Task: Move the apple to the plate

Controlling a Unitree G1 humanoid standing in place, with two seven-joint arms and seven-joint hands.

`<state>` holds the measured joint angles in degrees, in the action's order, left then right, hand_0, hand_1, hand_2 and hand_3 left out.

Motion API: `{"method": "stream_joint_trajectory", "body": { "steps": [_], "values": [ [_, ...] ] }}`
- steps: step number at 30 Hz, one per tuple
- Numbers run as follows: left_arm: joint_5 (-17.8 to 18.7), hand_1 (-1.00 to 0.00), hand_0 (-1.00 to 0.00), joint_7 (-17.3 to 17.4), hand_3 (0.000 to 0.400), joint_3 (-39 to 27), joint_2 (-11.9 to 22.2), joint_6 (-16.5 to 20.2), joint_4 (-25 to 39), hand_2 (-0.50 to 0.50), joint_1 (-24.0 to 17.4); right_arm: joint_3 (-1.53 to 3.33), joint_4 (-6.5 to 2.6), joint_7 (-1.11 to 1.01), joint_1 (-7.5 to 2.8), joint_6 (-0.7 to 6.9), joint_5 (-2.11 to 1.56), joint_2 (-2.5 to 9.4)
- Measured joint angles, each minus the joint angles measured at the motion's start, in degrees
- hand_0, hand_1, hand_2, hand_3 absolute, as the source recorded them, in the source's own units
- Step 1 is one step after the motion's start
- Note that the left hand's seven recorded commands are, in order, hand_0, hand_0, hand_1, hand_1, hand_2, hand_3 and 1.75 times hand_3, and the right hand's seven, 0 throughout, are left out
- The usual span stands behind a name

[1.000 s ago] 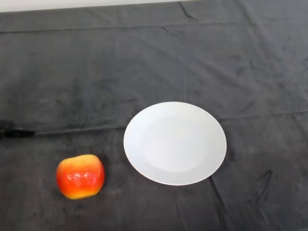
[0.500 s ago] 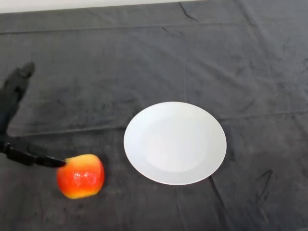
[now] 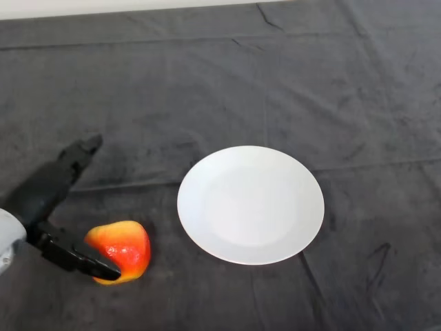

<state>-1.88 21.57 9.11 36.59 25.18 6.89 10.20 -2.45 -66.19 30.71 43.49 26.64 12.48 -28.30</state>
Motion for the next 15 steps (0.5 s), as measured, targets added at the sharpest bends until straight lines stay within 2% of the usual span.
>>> {"method": "stream_joint_trajectory", "body": {
  "steps": [4, 10, 11, 13, 14, 15],
  "values": [
    [-1.7, 0.00, 0.00, 0.8, 0.000, 0.8, 0.0, 0.0, 0.0, 0.00, 0.0, 0.00, 0.00, 0.00, 0.00, 0.00, 0.00, 0.00],
    [-1.8, 0.00, 0.00, 2.5, 0.000, 1.6, 0.0, -0.3, 0.0, 0.00, 0.0, -0.01, 0.00, 0.00, 0.00, 0.00, 0.00, 0.00],
    [-1.8, 0.00, -0.06, 2.6, 0.025, 1.6, 0.0, -0.5, 0.0, -0.03, 0.0, -0.01, 0.00, 0.00, 0.00, 0.00, 0.00, 0.00],
    [-1.8, 0.00, -0.35, 2.6, 0.138, 1.6, 0.0, -0.7, 0.0, -0.17, 0.1, -0.01, 0.00, 0.00, 0.00, 0.00, 0.00, 0.00],
    [-1.8, -0.07, -0.70, 2.7, 0.279, 1.6, 0.0, -0.9, -0.1, -0.31, 0.2, -0.01, 0.01, 0.00, 0.00, 0.00, 0.00, 0.00],
    [-1.8, -0.19, -0.84, 2.9, 0.334, 1.6, 0.0, -1.1, -0.3, -0.32, 0.5, -0.01, 0.01, 0.00, 0.00, 0.00, 0.00, 0.00]
  ]
}}
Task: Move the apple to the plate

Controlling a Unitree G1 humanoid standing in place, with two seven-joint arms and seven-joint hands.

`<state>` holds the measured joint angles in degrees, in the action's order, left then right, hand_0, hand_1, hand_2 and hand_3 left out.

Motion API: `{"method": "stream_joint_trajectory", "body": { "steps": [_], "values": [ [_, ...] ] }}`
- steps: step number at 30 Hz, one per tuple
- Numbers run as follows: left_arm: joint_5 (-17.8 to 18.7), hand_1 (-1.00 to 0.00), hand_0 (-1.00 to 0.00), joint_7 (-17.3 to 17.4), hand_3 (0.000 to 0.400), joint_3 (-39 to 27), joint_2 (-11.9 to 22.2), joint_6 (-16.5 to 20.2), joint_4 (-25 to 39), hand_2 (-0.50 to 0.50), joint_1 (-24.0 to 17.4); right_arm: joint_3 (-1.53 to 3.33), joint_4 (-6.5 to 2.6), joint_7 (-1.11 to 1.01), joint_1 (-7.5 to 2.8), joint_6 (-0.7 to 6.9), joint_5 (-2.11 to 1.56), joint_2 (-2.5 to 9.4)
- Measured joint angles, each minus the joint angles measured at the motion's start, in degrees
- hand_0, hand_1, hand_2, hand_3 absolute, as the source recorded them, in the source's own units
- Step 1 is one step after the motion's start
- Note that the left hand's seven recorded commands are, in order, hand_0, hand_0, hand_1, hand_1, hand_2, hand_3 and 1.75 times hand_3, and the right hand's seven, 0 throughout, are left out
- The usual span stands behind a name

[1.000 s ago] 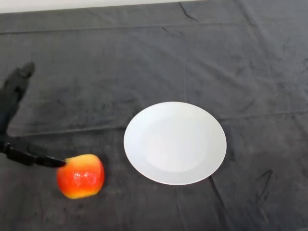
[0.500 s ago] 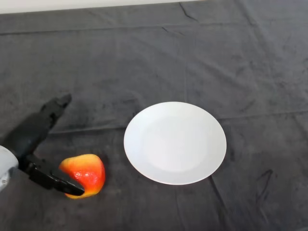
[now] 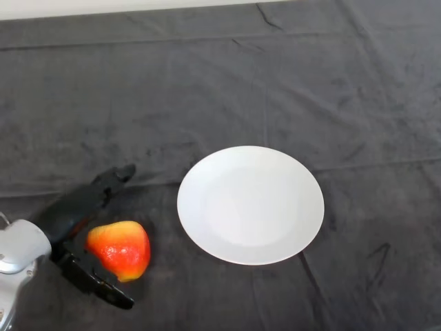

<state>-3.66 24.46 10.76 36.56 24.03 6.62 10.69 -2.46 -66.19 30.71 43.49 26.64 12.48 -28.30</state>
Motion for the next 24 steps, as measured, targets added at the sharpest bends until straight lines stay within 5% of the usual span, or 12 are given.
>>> {"method": "stream_joint_trajectory", "body": {
  "steps": [1, 3, 9, 16, 24],
  "values": [
    [0.0, -0.54, -1.00, 0.3, 0.400, 0.0, 0.0, -0.2, -0.3, -0.23, 0.4, 0.00, 0.00, 0.00, 0.00, 0.00, 0.00, 0.00],
    [0.0, -0.80, -1.00, 0.7, 0.400, 0.0, -0.1, -0.3, -0.9, -0.10, 1.3, -0.01, 0.00, 0.00, 0.00, 0.00, 0.00, 0.00],
    [0.0, -0.94, -1.00, 0.0, 0.400, 0.0, -0.7, -0.4, -1.7, -0.03, 3.5, 0.00, 0.03, 0.00, 0.00, 0.00, 0.00, 0.00],
    [-0.1, -0.98, -1.00, -3.4, 0.400, -0.8, -2.4, -0.4, -2.3, -0.01, 4.3, -0.01, 0.08, 0.00, 0.00, 0.01, 0.00, 0.00],
    [-4.4, -0.98, -1.00, -12.6, 0.400, -0.7, -9.4, -0.4, -2.3, -0.01, 7.0, 0.00, 0.21, 0.00, 0.00, 0.02, 0.00, 0.00]
  ]
}}
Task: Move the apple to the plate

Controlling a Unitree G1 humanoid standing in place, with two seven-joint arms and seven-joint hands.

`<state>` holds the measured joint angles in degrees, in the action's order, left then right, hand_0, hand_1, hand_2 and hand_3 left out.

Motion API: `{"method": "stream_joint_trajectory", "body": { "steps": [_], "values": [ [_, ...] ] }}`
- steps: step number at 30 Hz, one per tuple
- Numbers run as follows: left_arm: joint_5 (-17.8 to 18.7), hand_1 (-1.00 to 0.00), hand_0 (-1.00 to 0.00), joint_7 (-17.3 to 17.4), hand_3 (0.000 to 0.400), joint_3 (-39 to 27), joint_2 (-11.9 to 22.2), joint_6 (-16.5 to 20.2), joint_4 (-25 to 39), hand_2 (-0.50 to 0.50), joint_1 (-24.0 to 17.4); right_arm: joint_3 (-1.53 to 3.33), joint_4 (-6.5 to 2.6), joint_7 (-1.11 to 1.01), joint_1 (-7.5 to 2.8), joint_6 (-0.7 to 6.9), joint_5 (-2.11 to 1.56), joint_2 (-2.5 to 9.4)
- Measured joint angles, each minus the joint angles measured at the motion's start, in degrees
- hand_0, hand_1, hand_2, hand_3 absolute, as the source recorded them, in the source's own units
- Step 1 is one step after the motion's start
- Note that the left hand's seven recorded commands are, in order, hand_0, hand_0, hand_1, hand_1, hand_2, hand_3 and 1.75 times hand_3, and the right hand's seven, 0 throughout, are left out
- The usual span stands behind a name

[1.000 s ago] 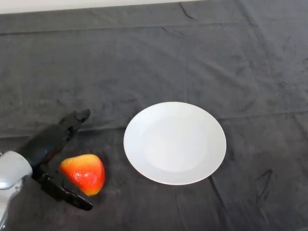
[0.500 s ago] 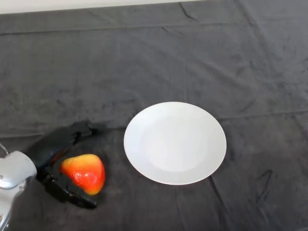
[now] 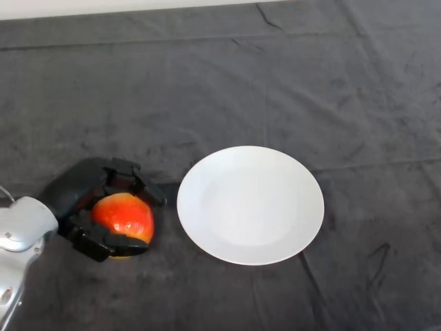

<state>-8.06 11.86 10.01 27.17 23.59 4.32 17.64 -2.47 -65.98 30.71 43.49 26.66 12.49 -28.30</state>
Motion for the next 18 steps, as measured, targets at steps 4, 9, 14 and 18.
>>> {"method": "stream_joint_trajectory", "body": {
  "steps": [4, 9, 14, 18],
  "values": [
    [-1.1, -0.97, -1.00, -5.0, 0.400, 0.4, -4.2, -1.5, 0.0, -0.01, 1.0, -0.04, 0.20, -0.01, 0.00, 0.02, 0.00, 0.00],
    [-2.2, -0.97, -1.00, -10.0, 0.400, 1.5, -7.6, -6.1, 0.0, -0.02, 1.3, -0.06, 0.49, -0.05, 0.00, 0.04, 0.00, 0.00],
    [-2.1, -0.96, -1.00, -13.1, 0.400, 5.8, -9.0, -10.7, -1.3, -0.02, 1.3, -0.05, 0.59, -0.05, 0.00, 0.09, 0.00, 0.00],
    [-1.7, -0.95, -1.00, -14.9, 0.400, 9.7, -9.8, -12.4, -3.2, -0.02, 1.3, -0.06, 0.64, -0.05, 0.00, 0.09, 0.00, 0.00]
  ]
}}
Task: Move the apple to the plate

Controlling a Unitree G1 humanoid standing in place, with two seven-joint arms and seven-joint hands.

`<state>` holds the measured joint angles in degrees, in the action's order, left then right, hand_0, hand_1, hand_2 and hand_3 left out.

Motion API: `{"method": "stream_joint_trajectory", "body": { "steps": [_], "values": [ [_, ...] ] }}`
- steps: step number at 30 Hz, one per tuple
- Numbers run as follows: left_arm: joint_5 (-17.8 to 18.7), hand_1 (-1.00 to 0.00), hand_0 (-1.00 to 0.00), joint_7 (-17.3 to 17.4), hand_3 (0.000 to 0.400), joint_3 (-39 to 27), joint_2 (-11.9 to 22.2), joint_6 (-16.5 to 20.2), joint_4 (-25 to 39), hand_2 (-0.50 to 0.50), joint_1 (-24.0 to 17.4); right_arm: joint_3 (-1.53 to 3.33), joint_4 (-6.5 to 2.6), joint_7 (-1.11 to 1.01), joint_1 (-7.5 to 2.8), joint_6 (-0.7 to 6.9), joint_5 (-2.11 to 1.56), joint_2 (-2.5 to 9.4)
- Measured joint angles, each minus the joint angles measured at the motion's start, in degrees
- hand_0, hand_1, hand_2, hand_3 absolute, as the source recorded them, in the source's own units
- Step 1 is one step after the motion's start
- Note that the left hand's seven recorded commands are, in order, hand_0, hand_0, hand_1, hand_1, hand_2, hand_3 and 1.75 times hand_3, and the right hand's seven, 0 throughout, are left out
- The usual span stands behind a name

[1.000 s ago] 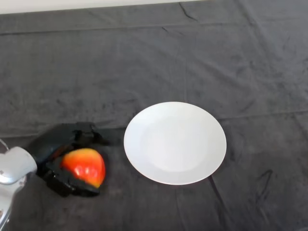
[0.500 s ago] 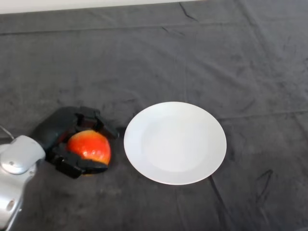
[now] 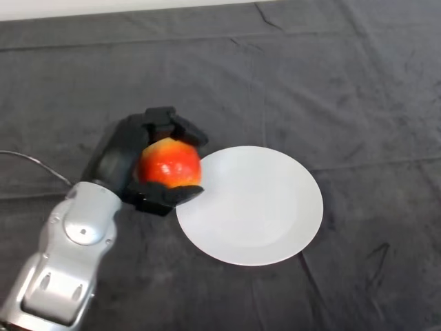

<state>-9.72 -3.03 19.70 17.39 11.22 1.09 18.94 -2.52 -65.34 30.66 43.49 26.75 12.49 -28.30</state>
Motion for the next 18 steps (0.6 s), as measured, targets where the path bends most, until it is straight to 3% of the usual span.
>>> {"method": "stream_joint_trajectory", "body": {
  "steps": [8, 18],
  "values": [
    [1.8, -0.93, -1.00, -1.8, 0.400, 3.9, -0.6, -5.6, -1.4, -0.04, 0.0, 0.00, 0.10, -0.01, 0.00, 0.01, 0.00, 0.00],
    [3.7, -0.90, -1.00, -1.6, 0.400, 9.1, -0.4, -9.2, -4.4, -0.05, 0.0, -0.01, 0.14, -0.01, 0.00, 0.01, 0.00, 0.00]
  ]
}}
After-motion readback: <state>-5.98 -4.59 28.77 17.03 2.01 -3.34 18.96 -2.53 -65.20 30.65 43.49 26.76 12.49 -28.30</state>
